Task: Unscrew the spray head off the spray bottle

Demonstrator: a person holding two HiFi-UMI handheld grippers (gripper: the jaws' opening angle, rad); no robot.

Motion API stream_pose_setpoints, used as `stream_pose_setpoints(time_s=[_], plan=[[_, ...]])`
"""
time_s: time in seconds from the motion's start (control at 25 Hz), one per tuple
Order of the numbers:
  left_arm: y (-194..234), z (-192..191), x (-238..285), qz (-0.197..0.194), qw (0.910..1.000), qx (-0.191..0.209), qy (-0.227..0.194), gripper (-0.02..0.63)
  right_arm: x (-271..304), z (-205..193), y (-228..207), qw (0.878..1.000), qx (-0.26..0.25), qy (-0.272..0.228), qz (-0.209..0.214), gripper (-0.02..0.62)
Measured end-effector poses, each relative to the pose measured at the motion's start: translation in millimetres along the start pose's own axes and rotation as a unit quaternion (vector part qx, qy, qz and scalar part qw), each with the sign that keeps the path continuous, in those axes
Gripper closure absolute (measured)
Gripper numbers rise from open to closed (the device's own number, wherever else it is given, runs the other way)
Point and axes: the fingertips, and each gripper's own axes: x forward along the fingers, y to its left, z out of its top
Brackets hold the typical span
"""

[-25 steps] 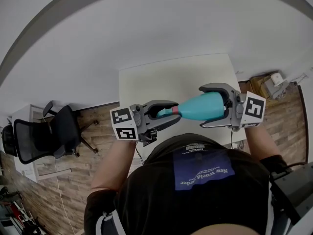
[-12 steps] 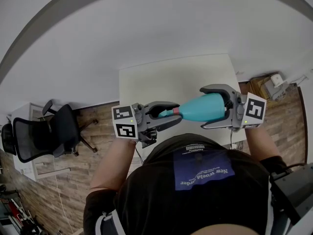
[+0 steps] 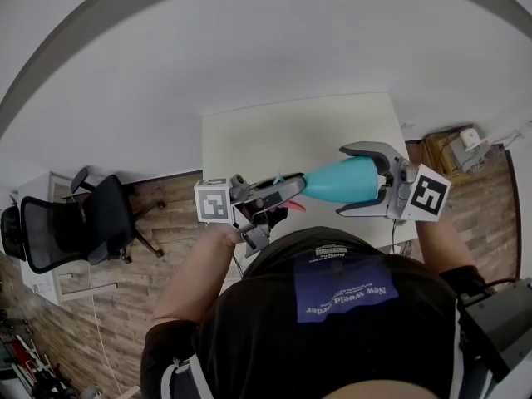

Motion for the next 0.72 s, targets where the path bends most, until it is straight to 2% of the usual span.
stream_pose_setpoints(time_s=[0.4,0.72], plan=[[-3.3,-8.8,2.2,0.017,0.9943,0.091,0.053,0.443,-11.2,-5.5,-11.2,0.994,0.083,-0.063,0.006,0.156],[-19.2,10.6,-20.6,-0.006,0.9920,0.124,0.022,0.440,-28.8,-12.6,-25.1,0.981,0.165,-0.101,0.009,0.156]])
